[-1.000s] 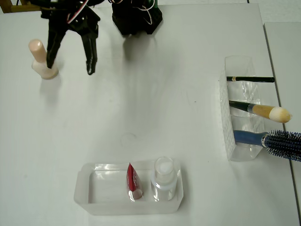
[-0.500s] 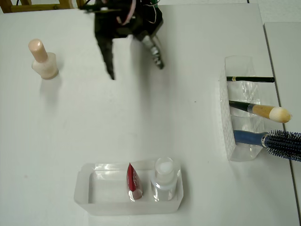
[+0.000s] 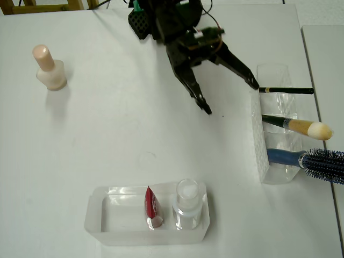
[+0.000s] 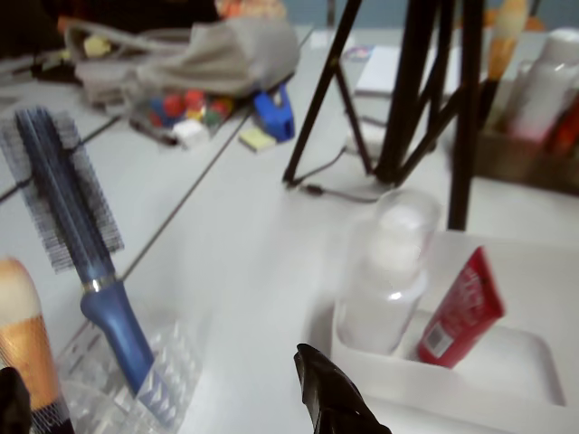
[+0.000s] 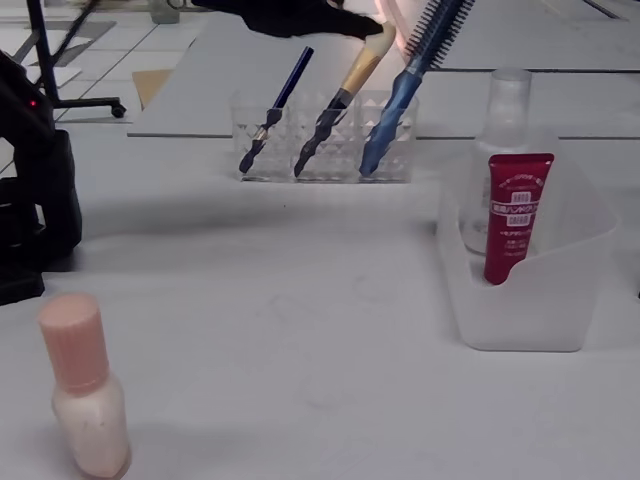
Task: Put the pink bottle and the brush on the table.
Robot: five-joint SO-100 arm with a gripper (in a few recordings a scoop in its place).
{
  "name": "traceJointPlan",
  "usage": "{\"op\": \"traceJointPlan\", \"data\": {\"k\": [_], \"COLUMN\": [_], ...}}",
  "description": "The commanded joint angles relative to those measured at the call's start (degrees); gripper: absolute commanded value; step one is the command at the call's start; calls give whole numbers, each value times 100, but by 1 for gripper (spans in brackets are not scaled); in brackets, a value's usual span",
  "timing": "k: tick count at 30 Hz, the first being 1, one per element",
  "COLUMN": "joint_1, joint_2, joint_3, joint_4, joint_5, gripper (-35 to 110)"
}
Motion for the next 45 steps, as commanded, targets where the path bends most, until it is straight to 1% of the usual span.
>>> {"op": "traceJointPlan", "data": {"k": [1,8,15,27,39,45], "joint_1": [-378,-905,-1204,-1556,-1846,-1934], "joint_2": [-237,-1301,-1969,-2760,-3929,-4140], "joint_3": [-475,-1063,-1362,-1925,-3129,-3190], "joint_4": [0,0,0,-123,-237,-281], "joint_5": [-132,-167,-167,-158,-158,-158], "gripper": [42,39,39,38,38,37]}}
